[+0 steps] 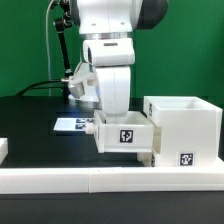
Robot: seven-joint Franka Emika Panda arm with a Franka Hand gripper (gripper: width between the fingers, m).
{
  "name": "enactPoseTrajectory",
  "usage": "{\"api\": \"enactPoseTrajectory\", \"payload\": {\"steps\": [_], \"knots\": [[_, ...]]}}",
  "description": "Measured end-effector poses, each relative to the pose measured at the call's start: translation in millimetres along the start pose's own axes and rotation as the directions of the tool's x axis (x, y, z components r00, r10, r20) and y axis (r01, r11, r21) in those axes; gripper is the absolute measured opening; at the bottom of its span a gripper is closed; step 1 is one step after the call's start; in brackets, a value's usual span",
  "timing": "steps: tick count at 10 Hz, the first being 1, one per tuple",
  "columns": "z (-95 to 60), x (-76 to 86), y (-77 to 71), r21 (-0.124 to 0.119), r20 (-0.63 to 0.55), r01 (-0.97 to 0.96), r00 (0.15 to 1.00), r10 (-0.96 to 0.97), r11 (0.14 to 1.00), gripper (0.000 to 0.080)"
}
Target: Assemble drawer
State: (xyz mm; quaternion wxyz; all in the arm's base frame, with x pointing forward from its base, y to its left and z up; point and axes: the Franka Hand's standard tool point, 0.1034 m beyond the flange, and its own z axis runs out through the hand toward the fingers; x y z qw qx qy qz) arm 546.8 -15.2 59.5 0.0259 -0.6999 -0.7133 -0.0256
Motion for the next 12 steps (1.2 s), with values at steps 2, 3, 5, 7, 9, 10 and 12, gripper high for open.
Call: {"api": "enactPoseTrajectory", "payload": {"steps": [2,3,5,7,9,10,12], "knots": [[1.2,3.5,0.0,0.002,0.0,-0.006,1.0,0.006,1.0,0.0041],[1.5,3.5,-0.2,0.002,0.0,-0.005,1.0,0.005,1.0,0.0041],[3.2,3.0,-1.1,0.0,-0.001,-0.007,1.0,0.007,1.0,0.0041],[3.9,2.7,-1.5,0.002,-0.001,-0.008,1.0,0.008,1.0,0.0041],[-0.6,10.3,1.0,0.005,-0.001,-0.025,1.0,0.025,1.0,0.0041],[-1.5,14.0,1.5,0.008,-0.002,-0.029,1.0,0.029,1.0,0.0041],[0.3,17.4,-0.1,0.015,-0.004,-0.027,1.0,0.027,1.0,0.0041]]}}
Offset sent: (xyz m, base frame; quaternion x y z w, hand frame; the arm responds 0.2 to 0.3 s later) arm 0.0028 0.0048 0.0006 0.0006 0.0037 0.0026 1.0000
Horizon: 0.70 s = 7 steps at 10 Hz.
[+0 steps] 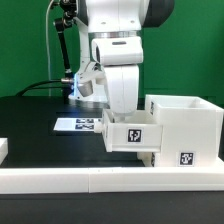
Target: Assemble drawer
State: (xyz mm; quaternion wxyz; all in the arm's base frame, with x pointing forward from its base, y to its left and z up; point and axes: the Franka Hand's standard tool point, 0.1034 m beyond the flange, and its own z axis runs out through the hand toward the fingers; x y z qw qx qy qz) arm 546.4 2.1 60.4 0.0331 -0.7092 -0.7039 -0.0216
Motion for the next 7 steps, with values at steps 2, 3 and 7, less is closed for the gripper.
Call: {"api": "enactPoseTrajectory", "payload": {"steps": [2,3,7], "knots": [[4.6,0.1,-2.1,0.007,-0.003,0.0,1.0,0.0,1.0,0.0041],[4.6,1.1,-2.1,0.007,-0.003,0.001,1.0,-0.001,1.0,0.0041],[3.9,14.6,-1.0,0.002,0.0,0.037,0.999,-0.037,0.999,0.0041]]}}
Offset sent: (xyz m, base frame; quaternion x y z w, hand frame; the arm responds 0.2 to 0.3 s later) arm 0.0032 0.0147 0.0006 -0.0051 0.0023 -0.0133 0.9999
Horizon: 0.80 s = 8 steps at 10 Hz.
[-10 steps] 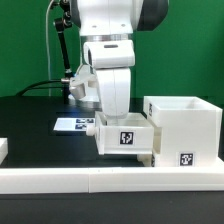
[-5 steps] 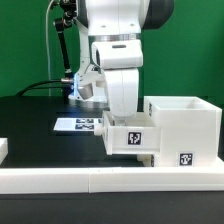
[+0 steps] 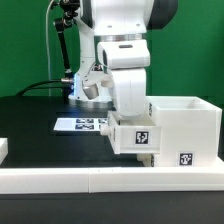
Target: Assemble drawer
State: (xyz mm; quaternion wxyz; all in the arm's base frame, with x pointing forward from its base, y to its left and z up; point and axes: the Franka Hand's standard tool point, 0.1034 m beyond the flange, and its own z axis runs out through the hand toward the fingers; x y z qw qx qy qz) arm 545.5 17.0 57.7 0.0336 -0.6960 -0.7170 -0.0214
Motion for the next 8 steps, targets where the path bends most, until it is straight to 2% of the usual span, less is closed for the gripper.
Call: {"api": "enactPoseTrajectory", "payload": {"steps": [3,4,5,6,7,8], "knots": [[1.0,5.2,1.9,-0.011,-0.002,0.036,0.999,-0.036,0.999,0.0041],[1.1,4.8,1.8,-0.011,-0.002,0.035,0.999,-0.035,0.999,0.0121],[1.1,4.6,1.7,-0.011,-0.002,0.035,0.999,-0.035,0.999,0.0121],[1.1,4.4,1.7,-0.011,-0.003,0.033,0.999,-0.033,0.999,0.0257],[1.0,3.8,1.7,-0.011,-0.003,0.03,1.0,-0.03,0.999,0.0441],[1.1,4.7,1.6,-0.011,-0.003,0.024,1.0,-0.024,1.0,0.0441]]}}
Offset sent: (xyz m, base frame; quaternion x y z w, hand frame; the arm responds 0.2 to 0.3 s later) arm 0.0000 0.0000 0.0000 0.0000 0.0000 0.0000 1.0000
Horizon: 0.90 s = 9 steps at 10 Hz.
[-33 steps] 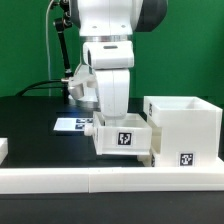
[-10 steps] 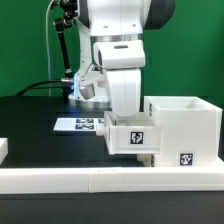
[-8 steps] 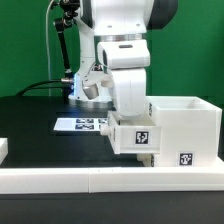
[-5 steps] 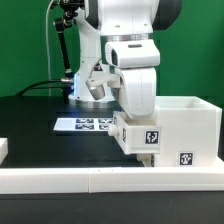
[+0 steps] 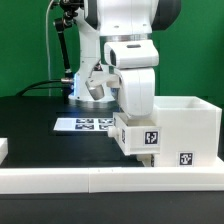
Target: Assemble drawer
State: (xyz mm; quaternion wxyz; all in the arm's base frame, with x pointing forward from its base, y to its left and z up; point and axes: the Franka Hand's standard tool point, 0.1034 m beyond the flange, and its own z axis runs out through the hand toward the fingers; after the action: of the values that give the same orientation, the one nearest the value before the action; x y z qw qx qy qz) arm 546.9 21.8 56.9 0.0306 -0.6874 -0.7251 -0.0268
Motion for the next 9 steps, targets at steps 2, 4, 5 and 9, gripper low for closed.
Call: {"api": "enactPoseTrajectory", "payload": {"steps": [2,4,5,9], "knots": [[-0.8,1.7,-0.3,-0.001,0.0,-0.004,1.0,0.004,1.0,0.0592],[-9.8,4.2,2.9,-0.013,0.004,-0.016,1.0,0.016,1.0,0.0647],[-19.8,2.5,4.3,-0.003,0.013,-0.015,1.0,0.015,1.0,0.0647],[-66.3,-24.6,37.5,-0.008,0.039,-0.025,0.999,0.025,1.0,0.0649]]}}
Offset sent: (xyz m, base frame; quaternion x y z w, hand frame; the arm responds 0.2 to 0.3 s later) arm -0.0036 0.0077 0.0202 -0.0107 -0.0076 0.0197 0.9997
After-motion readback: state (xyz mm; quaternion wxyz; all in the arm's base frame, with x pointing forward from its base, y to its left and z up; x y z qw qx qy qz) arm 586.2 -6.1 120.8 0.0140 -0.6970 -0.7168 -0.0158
